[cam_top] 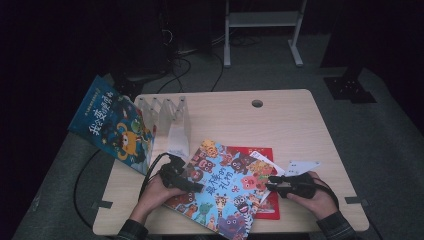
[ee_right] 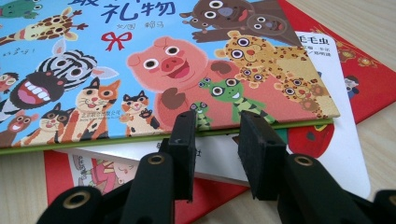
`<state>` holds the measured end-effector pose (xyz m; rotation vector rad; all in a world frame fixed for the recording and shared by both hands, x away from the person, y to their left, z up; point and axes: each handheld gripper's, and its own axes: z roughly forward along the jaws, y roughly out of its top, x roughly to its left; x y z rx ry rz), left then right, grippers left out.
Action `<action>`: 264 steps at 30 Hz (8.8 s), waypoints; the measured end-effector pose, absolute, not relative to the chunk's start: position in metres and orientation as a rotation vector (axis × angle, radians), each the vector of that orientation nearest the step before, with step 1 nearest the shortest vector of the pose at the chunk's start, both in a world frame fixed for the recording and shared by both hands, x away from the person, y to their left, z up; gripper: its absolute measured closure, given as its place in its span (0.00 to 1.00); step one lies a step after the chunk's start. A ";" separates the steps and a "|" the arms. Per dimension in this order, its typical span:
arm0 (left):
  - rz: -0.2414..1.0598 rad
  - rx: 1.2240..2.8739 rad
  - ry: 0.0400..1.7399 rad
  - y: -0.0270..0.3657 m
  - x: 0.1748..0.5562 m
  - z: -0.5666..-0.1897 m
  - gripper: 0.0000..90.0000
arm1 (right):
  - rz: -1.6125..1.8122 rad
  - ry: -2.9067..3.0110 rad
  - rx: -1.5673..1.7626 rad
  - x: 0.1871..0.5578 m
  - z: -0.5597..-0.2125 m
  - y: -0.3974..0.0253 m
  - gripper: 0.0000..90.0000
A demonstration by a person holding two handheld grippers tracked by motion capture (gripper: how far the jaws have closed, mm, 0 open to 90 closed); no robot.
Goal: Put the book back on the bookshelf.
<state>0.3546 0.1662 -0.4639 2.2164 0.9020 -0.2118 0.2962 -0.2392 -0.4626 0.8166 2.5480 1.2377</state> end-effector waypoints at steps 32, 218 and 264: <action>-0.285 2.171 0.907 0.170 0.358 -0.440 0.03 | 1.256 2.573 0.782 0.293 -0.463 -0.237 0.93; -0.046 2.264 0.989 0.244 0.360 -0.196 0.90 | 0.940 2.113 1.404 0.363 -0.487 -0.325 0.15; 0.122 2.006 1.514 0.379 0.341 -0.210 0.90 | 0.933 2.102 1.419 0.364 -0.487 -0.326 0.15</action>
